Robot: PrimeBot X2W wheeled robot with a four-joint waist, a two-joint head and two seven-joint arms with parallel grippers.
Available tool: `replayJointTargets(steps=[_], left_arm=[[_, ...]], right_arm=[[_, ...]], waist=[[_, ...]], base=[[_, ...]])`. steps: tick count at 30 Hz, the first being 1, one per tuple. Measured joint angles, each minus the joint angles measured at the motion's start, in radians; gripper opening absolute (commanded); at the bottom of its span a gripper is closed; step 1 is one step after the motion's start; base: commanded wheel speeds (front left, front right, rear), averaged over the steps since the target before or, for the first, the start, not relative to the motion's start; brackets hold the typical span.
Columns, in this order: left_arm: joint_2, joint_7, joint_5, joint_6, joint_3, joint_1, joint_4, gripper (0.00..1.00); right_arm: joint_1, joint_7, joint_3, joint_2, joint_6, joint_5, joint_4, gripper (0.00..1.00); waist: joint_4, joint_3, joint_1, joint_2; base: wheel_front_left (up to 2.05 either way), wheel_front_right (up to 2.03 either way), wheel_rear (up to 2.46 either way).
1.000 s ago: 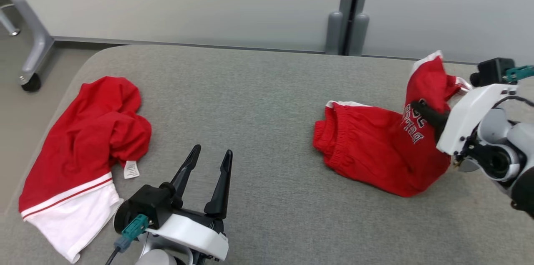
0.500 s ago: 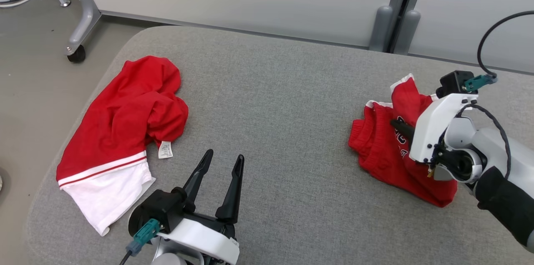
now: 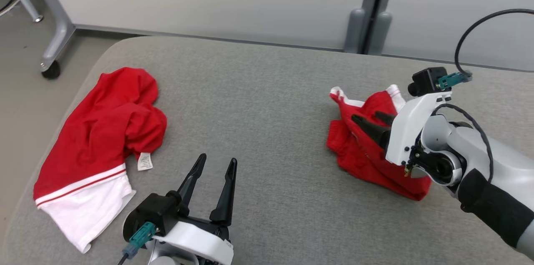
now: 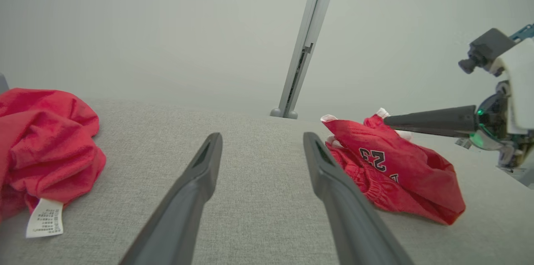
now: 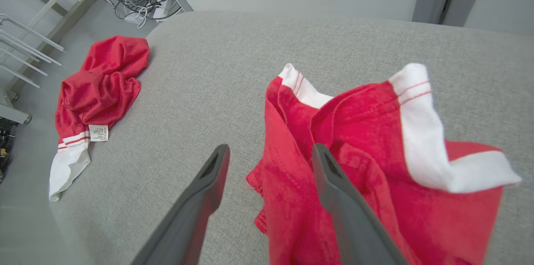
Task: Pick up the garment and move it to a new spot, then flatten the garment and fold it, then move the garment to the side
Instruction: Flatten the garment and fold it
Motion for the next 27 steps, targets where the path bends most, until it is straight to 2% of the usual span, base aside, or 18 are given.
replayJointTargets(steps=[6, 12, 18, 23, 24, 26, 27], left_arm=[[-0.003, 0.000, 0.016, -0.012, 0.026, 0.015, 0.002, 1.00], [-0.007, 0.000, 0.025, -0.021, 0.028, 0.023, 0.001, 1.00], [-0.009, 0.000, 0.030, -0.028, 0.032, 0.029, 0.003, 1.00], [-0.010, 0.000, 0.031, -0.029, 0.039, 0.028, 0.004, 1.00], [-0.010, 0.000, 0.031, -0.029, 0.040, 0.027, 0.003, 1.00], [-0.011, 0.000, 0.031, -0.030, 0.037, 0.021, 0.002, 1.00], [-0.012, 0.000, 0.031, -0.030, 0.036, 0.018, 0.003, 1.00]], right_arm=[[-0.001, -0.120, -0.022, -0.076, 0.000, -0.002, -0.134, 1.00], [0.015, -0.307, -0.052, -0.186, 0.000, -0.038, -0.151, 1.00], [0.110, -0.376, -0.060, -0.225, 0.000, -0.022, -0.136, 1.00], [0.140, -0.377, -0.062, -0.218, 0.000, 0.016, -0.093, 1.00], [0.144, -0.372, -0.061, -0.211, 0.000, 0.023, -0.084, 0.95], [0.146, -0.347, -0.056, -0.198, 0.000, 0.039, -0.061, 0.00], [0.146, -0.336, -0.051, -0.193, 0.000, 0.040, -0.050, 0.00]], waist=[[-0.061, -0.028, 0.0000, 0.0000], [-0.101, -0.040, 0.0000, 0.0000], [-0.101, -0.038, 0.0000, 0.0000], [-0.095, -0.019, 0.0000, 0.0000], [-0.093, -0.014, 0.0000, 0.0000], [-0.085, -0.004, 0.0000, 0.0000], [-0.080, 0.001, 0.0000, 0.0000]], base=[[0.00, 0.00, 0.00], [0.00, 0.00, 0.00], [0.00, 0.00, 0.00], [0.00, 0.00, 0.00], [0.00, 0.00, 0.00], [0.00, 0.00, 0.00], [0.00, 0.00, 0.00]])
